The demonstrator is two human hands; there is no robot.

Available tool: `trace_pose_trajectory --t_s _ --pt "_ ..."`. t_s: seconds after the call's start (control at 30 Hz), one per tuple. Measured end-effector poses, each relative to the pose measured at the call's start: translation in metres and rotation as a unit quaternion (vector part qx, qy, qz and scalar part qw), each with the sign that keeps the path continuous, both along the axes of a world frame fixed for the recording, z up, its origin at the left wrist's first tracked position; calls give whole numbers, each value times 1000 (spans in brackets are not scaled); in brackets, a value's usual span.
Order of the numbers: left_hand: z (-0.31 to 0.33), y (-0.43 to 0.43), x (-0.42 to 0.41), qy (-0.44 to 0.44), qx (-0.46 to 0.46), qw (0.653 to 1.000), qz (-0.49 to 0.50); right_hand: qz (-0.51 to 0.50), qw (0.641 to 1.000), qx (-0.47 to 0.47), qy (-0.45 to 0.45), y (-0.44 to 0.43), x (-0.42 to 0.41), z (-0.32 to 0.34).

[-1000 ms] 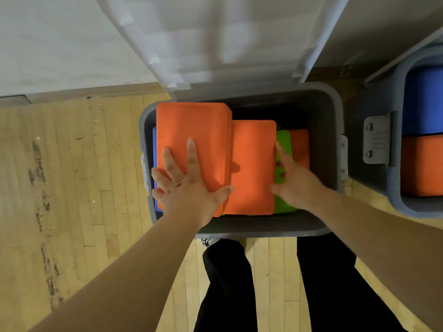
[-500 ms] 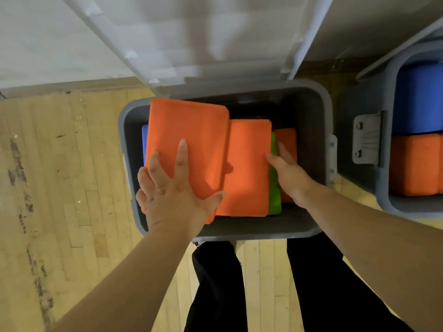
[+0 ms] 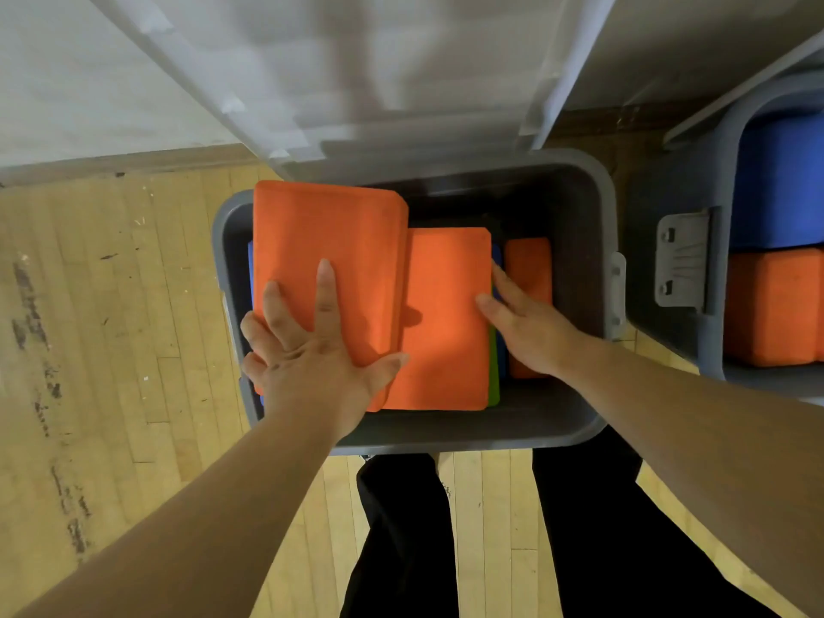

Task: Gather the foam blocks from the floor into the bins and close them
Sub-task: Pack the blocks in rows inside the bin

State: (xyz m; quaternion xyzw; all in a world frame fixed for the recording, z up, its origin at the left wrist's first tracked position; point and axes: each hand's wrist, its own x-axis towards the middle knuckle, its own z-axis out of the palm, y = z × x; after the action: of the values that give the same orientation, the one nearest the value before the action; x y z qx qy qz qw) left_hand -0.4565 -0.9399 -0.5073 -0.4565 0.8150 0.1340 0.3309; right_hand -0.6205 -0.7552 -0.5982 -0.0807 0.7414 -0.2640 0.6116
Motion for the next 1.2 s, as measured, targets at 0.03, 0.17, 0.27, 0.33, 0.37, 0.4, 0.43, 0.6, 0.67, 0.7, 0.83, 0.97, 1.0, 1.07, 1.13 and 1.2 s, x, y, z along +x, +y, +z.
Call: trace_pose_trajectory --t_s 0.03,0.17,0.27,0.33,0.37,0.4,0.43,0.6,0.67,0.7,0.83,0.97,1.0,1.07,1.13,1.2 --pt "-2 3 -5 -7 4 1000 -6 -18 999 9 51 5 -7 -2" --pt "-3 4 -13 -38 9 999 -8 -100 978 36 178 0 -35 -21" --pt "-6 3 -13 -40 1 999 -14 -75 981 24 180 -14 -56 -46" --pt "-8 4 -12 -33 -12 999 -19 -11 981 34 192 -23 -65 -64" --pt "-9 5 -11 -29 -15 999 -21 35 980 52 189 -25 -68 -74" --pt "-10 5 -10 -24 -17 999 -22 86 977 78 178 -26 -69 -82" --pt "-11 4 -9 -20 -19 999 -23 133 973 101 162 -25 -68 -89" --pt "-9 3 -13 -33 -14 999 -28 221 950 120 185 -17 -61 -72" --pt "-7 3 -15 -41 -10 999 -25 250 942 116 191 -6 -57 -60" --pt "-6 4 -16 -42 -8 999 -23 274 935 123 189 0 -52 -54" --pt "-6 5 -14 -23 -10 1000 -18 257 927 129 241 -1 -49 -62" --pt "-12 6 -12 -7 -18 999 -28 275 926 161 201 -19 -62 -83" --pt "-13 6 -11 -5 -20 999 -28 283 924 168 193 -21 -61 -83" --pt "-13 6 -10 -2 -27 999 -32 301 918 163 201 -21 -57 -79" --pt "-12 5 -5 -4 -29 998 -48 313 910 171 213 -19 -53 -70" --pt "-10 1 4 -16 -29 996 -78 310 915 178 186 -12 -40 -65"
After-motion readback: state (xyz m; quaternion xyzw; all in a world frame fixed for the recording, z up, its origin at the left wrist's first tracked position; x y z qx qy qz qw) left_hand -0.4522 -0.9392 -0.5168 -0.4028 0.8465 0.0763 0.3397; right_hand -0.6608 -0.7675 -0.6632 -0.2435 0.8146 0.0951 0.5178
